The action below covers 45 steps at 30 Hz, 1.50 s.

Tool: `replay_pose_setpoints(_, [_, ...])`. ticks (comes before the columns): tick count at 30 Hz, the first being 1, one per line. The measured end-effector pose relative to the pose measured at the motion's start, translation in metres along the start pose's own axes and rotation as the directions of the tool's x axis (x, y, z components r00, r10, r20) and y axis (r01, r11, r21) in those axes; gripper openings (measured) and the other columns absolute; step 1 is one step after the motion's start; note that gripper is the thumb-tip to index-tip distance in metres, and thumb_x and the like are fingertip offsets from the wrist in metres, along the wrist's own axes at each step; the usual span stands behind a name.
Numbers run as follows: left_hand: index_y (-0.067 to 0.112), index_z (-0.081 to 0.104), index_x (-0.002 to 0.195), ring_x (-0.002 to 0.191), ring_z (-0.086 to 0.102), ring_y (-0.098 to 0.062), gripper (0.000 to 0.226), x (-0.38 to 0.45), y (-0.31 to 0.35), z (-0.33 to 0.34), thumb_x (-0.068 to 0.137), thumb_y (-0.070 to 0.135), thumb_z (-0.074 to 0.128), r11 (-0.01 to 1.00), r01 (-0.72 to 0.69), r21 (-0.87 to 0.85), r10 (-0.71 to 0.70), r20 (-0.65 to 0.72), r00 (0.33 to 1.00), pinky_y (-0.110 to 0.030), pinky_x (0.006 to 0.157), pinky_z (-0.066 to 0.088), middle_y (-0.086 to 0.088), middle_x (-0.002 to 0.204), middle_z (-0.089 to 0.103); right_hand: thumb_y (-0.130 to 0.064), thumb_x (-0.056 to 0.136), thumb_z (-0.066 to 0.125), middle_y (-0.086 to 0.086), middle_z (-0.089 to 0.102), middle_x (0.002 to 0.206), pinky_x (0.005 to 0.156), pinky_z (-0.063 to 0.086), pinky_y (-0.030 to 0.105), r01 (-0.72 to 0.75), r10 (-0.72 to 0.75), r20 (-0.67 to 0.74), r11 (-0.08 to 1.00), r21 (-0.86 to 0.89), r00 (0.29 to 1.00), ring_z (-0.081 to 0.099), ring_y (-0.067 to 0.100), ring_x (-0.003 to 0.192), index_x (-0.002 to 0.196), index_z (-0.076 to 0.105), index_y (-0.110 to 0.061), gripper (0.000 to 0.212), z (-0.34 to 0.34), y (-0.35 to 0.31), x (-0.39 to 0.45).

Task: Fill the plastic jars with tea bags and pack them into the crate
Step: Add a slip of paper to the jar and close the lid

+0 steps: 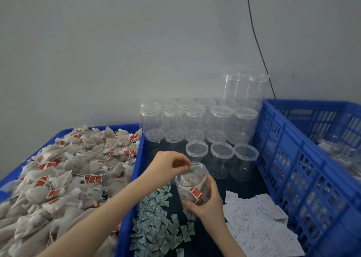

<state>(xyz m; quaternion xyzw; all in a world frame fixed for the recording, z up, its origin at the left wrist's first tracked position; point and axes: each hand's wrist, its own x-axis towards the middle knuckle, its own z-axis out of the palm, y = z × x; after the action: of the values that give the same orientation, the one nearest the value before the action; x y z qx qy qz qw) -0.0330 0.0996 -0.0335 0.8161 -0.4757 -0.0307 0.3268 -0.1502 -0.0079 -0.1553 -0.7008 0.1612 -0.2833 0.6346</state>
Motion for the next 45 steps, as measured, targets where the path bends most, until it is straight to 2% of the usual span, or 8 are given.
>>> replay_pose_setpoints(7, [0.031, 0.068, 0.103, 0.090, 0.063, -0.018, 0.018, 0.021, 0.020, 0.020, 0.088, 0.026, 0.060, 0.831, -0.233, 0.505, 0.006, 0.411, 0.912, -0.036, 0.077, 0.055, 0.004, 0.097, 0.069, -0.043, 0.043, 0.090, -0.018, 0.058, 0.129, 0.098, 0.047, 0.016, 0.017, -0.015, 0.024, 0.996, -0.087, 1.000, 0.054, -0.004, 0.120, 0.133, 0.045, -0.038, 0.100, -0.010, 0.001, -0.005])
replay_pose_setpoints(12, [0.029, 0.068, 0.106, 0.088, 0.062, -0.017, 0.020, 0.032, 0.030, 0.032, 0.088, 0.025, 0.059, 0.858, -0.328, 0.396, 0.115, 0.474, 0.873, -0.040, 0.078, 0.055, 0.003, 0.097, 0.068, -0.043, 0.040, 0.089, -0.023, 0.060, 0.124, 0.091, 0.048, 0.011, 0.004, -0.005, -0.014, 0.999, -0.052, 1.000, 0.055, -0.010, 0.116, 0.125, 0.047, -0.043, 0.094, -0.028, 0.001, -0.012])
replay_pose_setpoints(17, [0.025, 0.072, 0.101, 0.083, 0.061, 0.001, 0.015, 0.043, 0.032, 0.051, 0.091, 0.022, 0.062, 0.965, -0.260, 0.013, 0.258, 0.081, 0.963, -0.016, 0.075, 0.051, 0.015, 0.092, 0.069, -0.010, 0.053, 0.094, -0.016, 0.058, 0.127, 0.083, 0.051, 0.012, 0.015, -0.018, -0.087, 0.999, -0.037, 0.996, 0.059, -0.003, 0.112, 0.126, 0.047, -0.038, 0.091, -0.064, -0.001, -0.011])
replay_pose_setpoints(20, [0.024, 0.068, 0.096, 0.075, 0.062, -0.006, 0.017, 0.051, 0.028, 0.071, 0.093, 0.013, 0.054, 0.978, -0.058, -0.200, 0.017, -0.199, 0.980, -0.019, 0.067, 0.051, 0.011, 0.086, 0.069, 0.004, 0.060, 0.090, -0.012, 0.061, 0.124, 0.078, 0.051, 0.010, 0.062, -0.070, -0.171, 0.997, -0.054, 0.983, 0.061, -0.008, 0.106, 0.130, 0.049, -0.029, 0.087, -0.088, -0.004, -0.005])
replay_pose_setpoints(23, [0.020, 0.066, 0.104, 0.086, 0.065, -0.015, 0.021, 0.058, 0.019, 0.101, 0.093, 0.014, 0.049, 0.996, 0.069, 0.057, -0.070, 0.009, 0.998, -0.029, 0.078, 0.051, 0.000, 0.098, 0.071, 0.006, 0.063, 0.087, -0.014, 0.060, 0.123, 0.079, 0.049, 0.008, 0.073, -0.082, -0.223, 0.996, -0.049, 0.971, 0.060, -0.011, 0.105, 0.135, 0.046, -0.023, 0.087, -0.110, -0.007, -0.002])
replay_pose_setpoints(28, [0.013, 0.065, 0.114, 0.105, 0.062, -0.025, 0.025, 0.045, 0.025, 0.165, 0.092, 0.018, 0.054, 0.964, -0.124, 0.236, 0.015, 0.415, 0.909, -0.037, 0.087, 0.049, -0.008, 0.114, 0.067, 0.005, 0.064, 0.087, -0.017, 0.061, 0.121, 0.079, 0.046, 0.004, 0.094, -0.108, -0.284, 0.994, -0.062, 0.953, 0.059, -0.014, 0.104, 0.127, 0.050, -0.031, 0.081, -0.129, -0.010, 0.007])
replay_pose_setpoints(35, [0.015, 0.060, 0.113, 0.100, 0.059, -0.022, 0.030, 0.031, 0.034, 0.217, 0.091, 0.033, 0.052, 0.959, -0.125, 0.256, 0.030, 0.347, 0.937, -0.030, 0.069, 0.043, -0.005, 0.112, 0.061, 0.002, 0.063, 0.089, -0.023, 0.068, 0.114, 0.084, 0.049, 0.009, 0.100, -0.112, -0.298, 0.993, -0.057, 0.948, 0.063, -0.003, 0.108, 0.120, 0.053, -0.037, 0.078, -0.135, -0.004, 0.013])
replay_pose_setpoints(45, [0.027, 0.061, 0.042, 0.044, 0.051, 0.002, 0.025, 0.030, 0.037, 0.197, 0.042, 0.040, 0.083, 0.483, -0.590, 0.647, 0.353, 0.473, 0.807, -0.015, 0.037, 0.032, 0.016, 0.042, 0.052, -0.002, 0.062, 0.090, -0.014, 0.066, 0.121, 0.087, 0.051, 0.013, 0.089, -0.101, -0.294, 0.995, -0.052, 0.950, 0.063, -0.001, 0.110, 0.122, 0.050, -0.040, 0.081, -0.142, 0.004, 0.016])
